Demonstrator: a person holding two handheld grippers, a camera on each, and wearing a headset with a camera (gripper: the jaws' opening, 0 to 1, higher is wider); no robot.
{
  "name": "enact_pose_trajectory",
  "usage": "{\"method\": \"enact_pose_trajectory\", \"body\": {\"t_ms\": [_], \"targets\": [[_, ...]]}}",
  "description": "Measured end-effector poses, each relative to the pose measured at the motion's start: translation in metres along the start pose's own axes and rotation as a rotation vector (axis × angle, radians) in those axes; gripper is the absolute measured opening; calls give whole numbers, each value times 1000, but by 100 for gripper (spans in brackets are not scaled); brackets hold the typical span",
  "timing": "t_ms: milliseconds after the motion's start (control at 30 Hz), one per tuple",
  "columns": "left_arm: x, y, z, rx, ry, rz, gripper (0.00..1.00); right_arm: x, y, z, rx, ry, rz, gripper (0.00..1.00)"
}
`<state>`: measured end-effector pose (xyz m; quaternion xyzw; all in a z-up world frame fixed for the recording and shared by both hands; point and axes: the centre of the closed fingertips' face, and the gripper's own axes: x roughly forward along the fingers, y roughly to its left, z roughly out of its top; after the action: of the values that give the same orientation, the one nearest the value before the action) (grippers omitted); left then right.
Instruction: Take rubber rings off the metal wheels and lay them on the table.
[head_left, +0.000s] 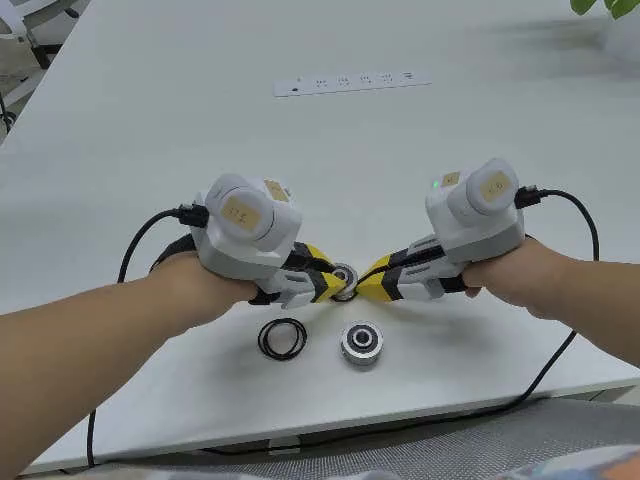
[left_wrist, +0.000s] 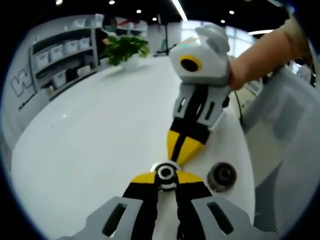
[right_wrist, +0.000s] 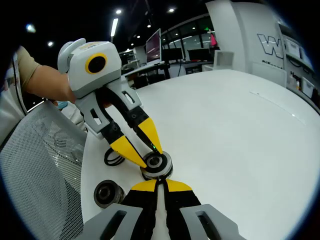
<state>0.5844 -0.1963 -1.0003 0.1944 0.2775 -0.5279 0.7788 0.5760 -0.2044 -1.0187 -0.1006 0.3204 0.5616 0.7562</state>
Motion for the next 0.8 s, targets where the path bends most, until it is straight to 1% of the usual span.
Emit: {"method": "enact_pose_trajectory", "body": {"t_ms": [67,200,333,667,800], "targets": [[0,1,0,-3,-2,3,13,0,1,1,-5,4,-1,1],[1,2,0,-10,-6,11,13,0,1,1,25,5,3,1],[1,4,-1,3,-6,20,12,0,-1,0,41,5,-4,0],[1,2,0,-7,-12,32,12,-1,-1,0,45,4,-29,0],[1,1,1,-9,-15,36,12,0,-2,0,31,6,-36,0]]}}
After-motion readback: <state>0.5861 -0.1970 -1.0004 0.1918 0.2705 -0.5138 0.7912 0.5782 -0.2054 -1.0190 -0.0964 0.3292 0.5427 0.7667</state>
